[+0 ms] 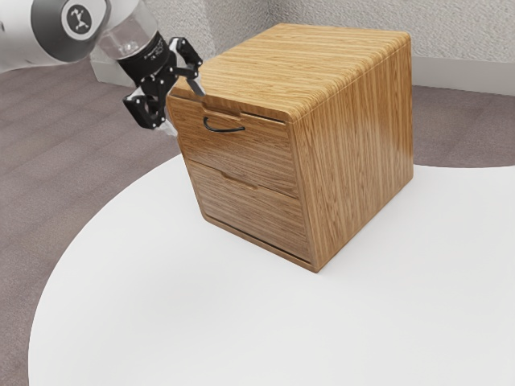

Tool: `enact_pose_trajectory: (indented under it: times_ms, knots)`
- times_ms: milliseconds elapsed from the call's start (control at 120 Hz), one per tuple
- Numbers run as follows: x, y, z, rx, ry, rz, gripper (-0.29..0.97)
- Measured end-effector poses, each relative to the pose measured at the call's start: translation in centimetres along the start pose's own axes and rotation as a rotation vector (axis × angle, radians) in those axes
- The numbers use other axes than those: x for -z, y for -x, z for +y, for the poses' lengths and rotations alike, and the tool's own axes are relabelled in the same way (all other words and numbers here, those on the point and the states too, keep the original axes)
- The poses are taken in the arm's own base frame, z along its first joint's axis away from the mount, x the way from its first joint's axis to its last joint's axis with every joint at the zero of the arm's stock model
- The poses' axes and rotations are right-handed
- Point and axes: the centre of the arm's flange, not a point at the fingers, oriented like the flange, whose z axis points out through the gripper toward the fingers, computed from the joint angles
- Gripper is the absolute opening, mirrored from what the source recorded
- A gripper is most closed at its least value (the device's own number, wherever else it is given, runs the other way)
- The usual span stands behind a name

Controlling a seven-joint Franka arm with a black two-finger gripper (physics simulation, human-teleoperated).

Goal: Pull the drawer handle with one arm to open the drawer

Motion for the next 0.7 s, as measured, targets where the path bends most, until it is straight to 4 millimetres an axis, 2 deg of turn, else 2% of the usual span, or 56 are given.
enact_pose_trajectory:
  times_ms: [108, 233, 358, 475, 567, 700]
  knots:
    - [1.3, 1.7, -0.2, -0.031, 0.025, -0.013, 0.62]
    - [1.2, 1.9, -0.7, -0.036, 0.021, -0.016, 0.58]
    - [0.6, 1.1, -2.2, -0.025, 0.009, -0.01, 0.54]
    - [-0.4, 0.5, -2.1, -0.026, 0.014, 0.001, 0.5]
    - [-0.8, 0.5, -1.9, -0.033, 0.019, 0.001, 0.47]
    - [-2.4, 0.8, -1.8, -0.043, 0.004, -0.003, 0.45]
